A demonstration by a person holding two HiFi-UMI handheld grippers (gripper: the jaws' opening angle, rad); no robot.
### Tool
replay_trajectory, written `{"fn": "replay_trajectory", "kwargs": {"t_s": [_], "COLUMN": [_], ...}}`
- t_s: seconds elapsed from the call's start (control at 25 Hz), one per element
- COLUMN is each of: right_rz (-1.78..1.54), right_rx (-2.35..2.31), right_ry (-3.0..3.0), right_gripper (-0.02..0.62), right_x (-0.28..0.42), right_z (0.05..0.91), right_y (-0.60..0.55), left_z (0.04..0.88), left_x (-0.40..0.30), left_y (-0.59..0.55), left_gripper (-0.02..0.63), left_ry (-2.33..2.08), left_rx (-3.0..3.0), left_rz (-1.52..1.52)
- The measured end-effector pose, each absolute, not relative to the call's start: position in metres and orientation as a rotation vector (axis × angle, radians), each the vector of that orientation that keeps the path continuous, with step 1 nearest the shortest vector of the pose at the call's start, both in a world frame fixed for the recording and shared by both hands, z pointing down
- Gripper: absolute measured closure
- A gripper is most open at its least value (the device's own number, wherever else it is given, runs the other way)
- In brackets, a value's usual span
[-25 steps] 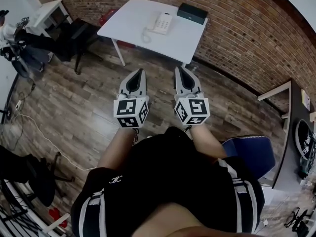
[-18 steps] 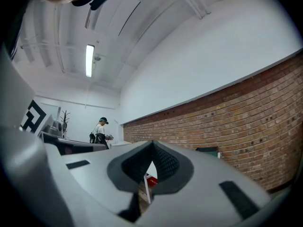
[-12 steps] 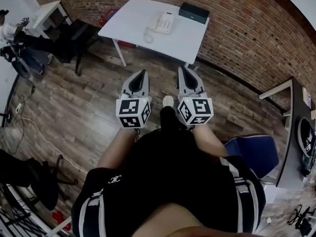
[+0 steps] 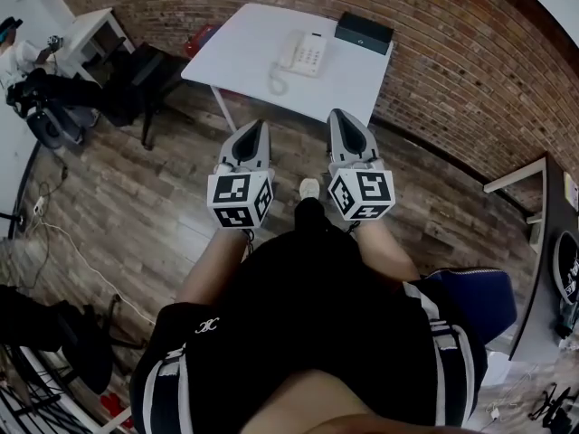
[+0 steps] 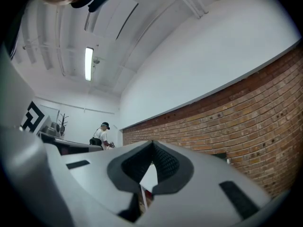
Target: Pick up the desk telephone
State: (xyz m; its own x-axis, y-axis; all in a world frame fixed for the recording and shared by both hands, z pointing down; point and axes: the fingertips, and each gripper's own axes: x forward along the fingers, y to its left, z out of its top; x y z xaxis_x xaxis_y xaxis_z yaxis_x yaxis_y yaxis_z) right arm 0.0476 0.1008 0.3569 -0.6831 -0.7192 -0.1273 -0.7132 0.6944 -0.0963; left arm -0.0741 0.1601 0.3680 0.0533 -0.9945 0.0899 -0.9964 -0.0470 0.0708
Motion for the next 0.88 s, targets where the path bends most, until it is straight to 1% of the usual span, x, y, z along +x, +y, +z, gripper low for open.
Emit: {"fn": "replay_trajectory", "kwargs": {"t_s": [0.52,0.88], "right_rz": [-0.118,-0.209], "right_rx": [-1.149,-1.144], "right_ry": [2.790,2.832], "right_gripper": [0.597,0.597], "right_x": [-0.004,-0.028], "right_z": [0.386,0.394], "right_y": [-0.050,-0.147], "left_z": [0.391,0.402], "left_x": [-0.126,-0.142], "left_y": [0.027,-0.069], "left_gripper": [0.607,0.607], "left_ry": [-2.106,-2.041], "left_rx": [2.138,2.089], "left_rz": [0.067,0.114]}}
